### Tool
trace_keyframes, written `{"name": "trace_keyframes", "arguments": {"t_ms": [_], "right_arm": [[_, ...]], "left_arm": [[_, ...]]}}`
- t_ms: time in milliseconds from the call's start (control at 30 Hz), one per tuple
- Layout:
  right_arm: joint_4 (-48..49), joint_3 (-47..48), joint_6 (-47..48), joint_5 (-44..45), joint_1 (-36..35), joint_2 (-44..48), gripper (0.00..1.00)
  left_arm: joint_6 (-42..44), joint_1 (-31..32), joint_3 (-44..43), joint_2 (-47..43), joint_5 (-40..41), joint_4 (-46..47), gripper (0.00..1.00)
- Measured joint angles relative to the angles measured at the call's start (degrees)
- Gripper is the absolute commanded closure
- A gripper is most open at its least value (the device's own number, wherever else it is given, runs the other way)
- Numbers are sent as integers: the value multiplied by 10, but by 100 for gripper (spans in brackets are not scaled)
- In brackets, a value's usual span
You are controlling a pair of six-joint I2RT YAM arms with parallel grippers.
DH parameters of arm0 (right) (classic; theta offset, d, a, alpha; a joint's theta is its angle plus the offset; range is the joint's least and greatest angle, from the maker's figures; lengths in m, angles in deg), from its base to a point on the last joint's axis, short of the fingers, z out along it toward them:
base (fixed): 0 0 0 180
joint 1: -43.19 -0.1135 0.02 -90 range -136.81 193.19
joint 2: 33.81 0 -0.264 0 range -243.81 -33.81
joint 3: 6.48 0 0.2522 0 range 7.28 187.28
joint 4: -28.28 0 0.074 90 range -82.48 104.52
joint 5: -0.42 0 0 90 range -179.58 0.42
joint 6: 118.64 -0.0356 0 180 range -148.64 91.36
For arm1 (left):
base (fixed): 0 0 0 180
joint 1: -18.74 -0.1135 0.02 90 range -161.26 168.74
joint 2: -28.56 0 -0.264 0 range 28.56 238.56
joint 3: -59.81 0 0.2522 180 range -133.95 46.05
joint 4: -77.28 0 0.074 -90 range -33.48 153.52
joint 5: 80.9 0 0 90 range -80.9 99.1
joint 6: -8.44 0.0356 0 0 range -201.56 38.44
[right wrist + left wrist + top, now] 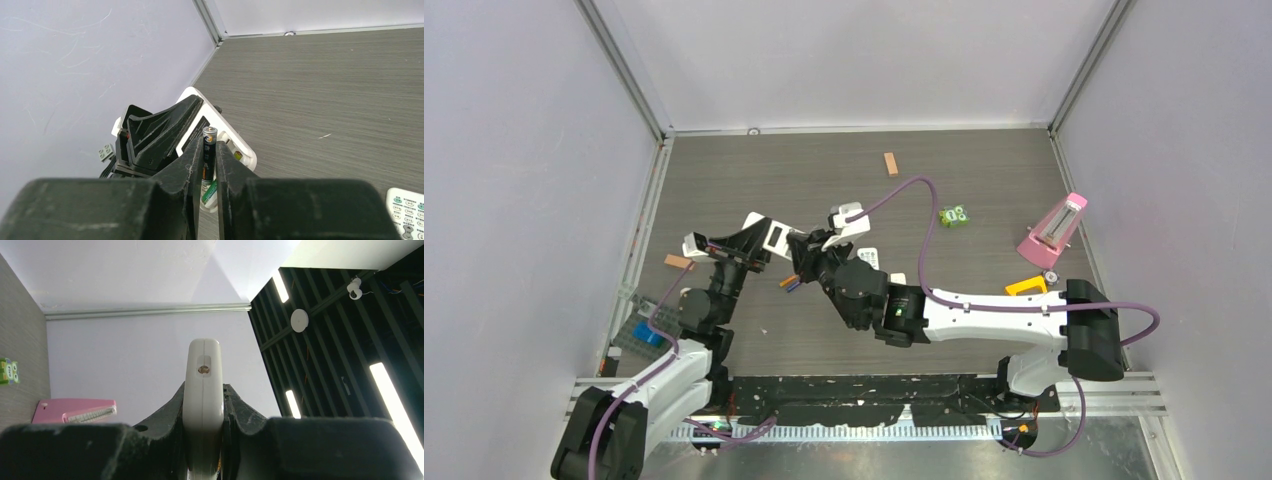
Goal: Load the batteries into the remote control
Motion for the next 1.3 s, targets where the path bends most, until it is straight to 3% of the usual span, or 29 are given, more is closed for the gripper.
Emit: {"name": "trace_keyframes", "arguments": {"t_ms": [533,767,933,1200,1300], "right_arm": [[-6,7,-15,36,-15,-9,70],[-19,10,-28,43,-20,-9,61],[-32,10,-31,46,-20,-1,49],[-73,10,-6,49,-19,36,45],[-98,10,2,38,-18,48,27]], "left_arm": [[0,0,2,0,-4,-1,100],[0,0,3,5,-4,-1,100],[0,0,4,9,-4,-2,100],[-15,0,4,2,-4,27,100],[-17,0,9,-6,-6,37,100]]}}
